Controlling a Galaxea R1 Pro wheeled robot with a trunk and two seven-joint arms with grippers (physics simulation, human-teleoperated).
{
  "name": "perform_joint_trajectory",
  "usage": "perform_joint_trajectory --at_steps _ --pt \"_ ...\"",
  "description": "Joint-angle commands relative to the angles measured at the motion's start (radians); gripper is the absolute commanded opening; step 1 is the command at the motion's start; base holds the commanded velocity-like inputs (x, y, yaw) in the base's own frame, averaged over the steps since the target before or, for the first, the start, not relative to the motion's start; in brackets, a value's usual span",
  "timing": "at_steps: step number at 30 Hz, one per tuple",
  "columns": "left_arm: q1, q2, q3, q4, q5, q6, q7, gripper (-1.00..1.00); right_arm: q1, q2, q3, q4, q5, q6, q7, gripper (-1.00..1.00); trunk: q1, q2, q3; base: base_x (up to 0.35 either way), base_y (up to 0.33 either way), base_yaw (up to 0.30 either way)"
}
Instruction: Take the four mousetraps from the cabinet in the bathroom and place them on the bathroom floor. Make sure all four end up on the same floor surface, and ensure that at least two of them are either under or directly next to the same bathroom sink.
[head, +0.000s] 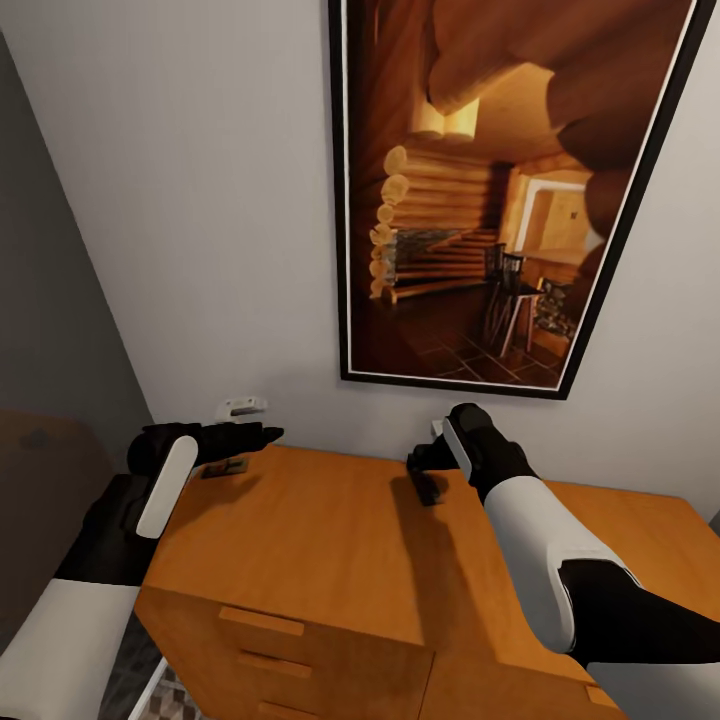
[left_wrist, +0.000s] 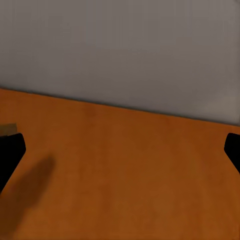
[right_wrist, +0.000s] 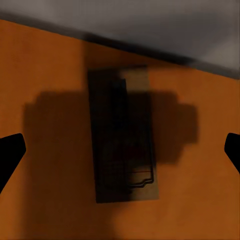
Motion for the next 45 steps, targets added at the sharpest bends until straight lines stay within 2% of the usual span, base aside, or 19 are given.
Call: perform_joint_trajectory --at_steps 1,45 --pt "-0.001 0.001 -0.002 -0.001 0.009 0.003 0.009 1.0 -0.001 0.001 -0.007 -0.001 0.01 0.004 0.006 1.0 0.0 -0.001 -0.001 0.017 0.0 0.0" --pt "-0.001 0.001 -0.002 -0.001 0.009 0.003 0.009 1.0 -0.001 -0.002 -0.01 0.004 0.0 -0.034 0.014 1.0 0.0 -0.001 -0.001 0.002 0.0 0.0"
